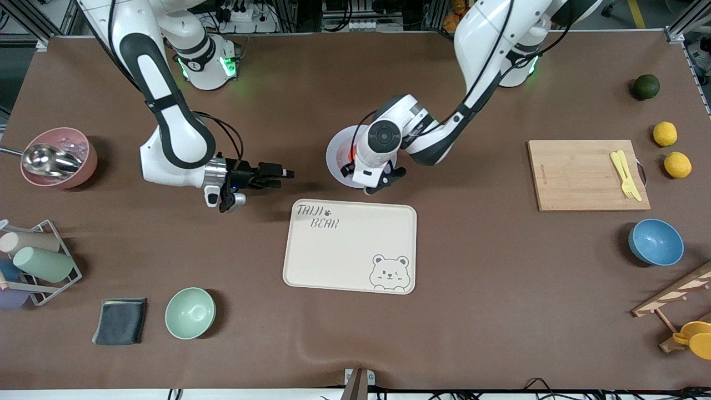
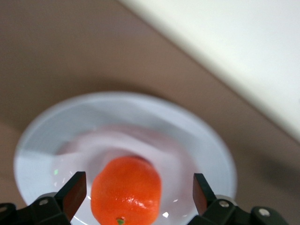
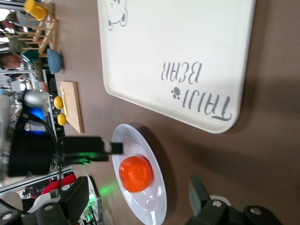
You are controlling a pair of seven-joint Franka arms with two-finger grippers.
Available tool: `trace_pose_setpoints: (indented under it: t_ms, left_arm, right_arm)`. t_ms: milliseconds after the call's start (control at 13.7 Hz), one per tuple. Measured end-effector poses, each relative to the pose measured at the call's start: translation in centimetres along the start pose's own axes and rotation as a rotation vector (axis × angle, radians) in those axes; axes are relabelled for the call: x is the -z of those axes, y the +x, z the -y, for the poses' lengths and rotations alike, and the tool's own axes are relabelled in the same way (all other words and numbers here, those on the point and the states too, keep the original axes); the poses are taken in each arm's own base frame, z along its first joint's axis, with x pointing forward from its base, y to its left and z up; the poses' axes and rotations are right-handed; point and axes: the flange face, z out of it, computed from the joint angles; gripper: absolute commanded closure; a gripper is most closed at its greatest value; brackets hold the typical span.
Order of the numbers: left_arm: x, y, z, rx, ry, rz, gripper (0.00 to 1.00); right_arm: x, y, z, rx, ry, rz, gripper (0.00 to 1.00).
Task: Place orange and plate with both arms
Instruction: 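Release the orange and withdraw the left gripper while the right gripper reaches the plate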
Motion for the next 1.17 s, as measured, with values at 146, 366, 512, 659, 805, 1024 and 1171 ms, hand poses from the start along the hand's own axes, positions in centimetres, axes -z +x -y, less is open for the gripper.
trace_pose_setpoints:
  t_ms: [146,366,512,659,805,1024,1171]
  left_arm:
    - [8.1,3.4,0.5,0.037,-0.057,-0.066,0.00]
    - [19.8,8.5,3.9,0.082,-0.116,-0.146,0.00]
    - [25.5,12.3,7.2,0.069,-0.130,-0.187,0.00]
    - [29.4,16.0,10.8,0.010,-0.116,-0.212,0.00]
    - [32.4,19.0,14.4,-0.036,-0.109,-0.236,0.00]
    - [36.8,21.6,19.7,-0.145,-0.084,-0.279,0.00]
    - [39.2,22.0,22.8,-0.201,-0.054,-0.290,0.00]
  right_arm:
    - [-1.7,-1.0,-1.6,0.027,0.049,-0.033,0.05]
    - [-4.5,-2.2,-2.9,0.026,0.063,-0.024,0.16]
    - [-5.1,-2.5,-2.9,0.017,0.067,-0.024,0.18]
    - [-6.0,-2.8,-2.6,0.004,0.070,-0.033,0.21]
    - [-7.3,-3.4,-2.1,0.005,0.028,-0.048,0.21]
    - [-9.5,-4.6,-1.3,-0.007,0.014,-0.054,0.23]
    - [-10.3,-5.1,-1.2,-0.016,0.013,-0.052,0.25]
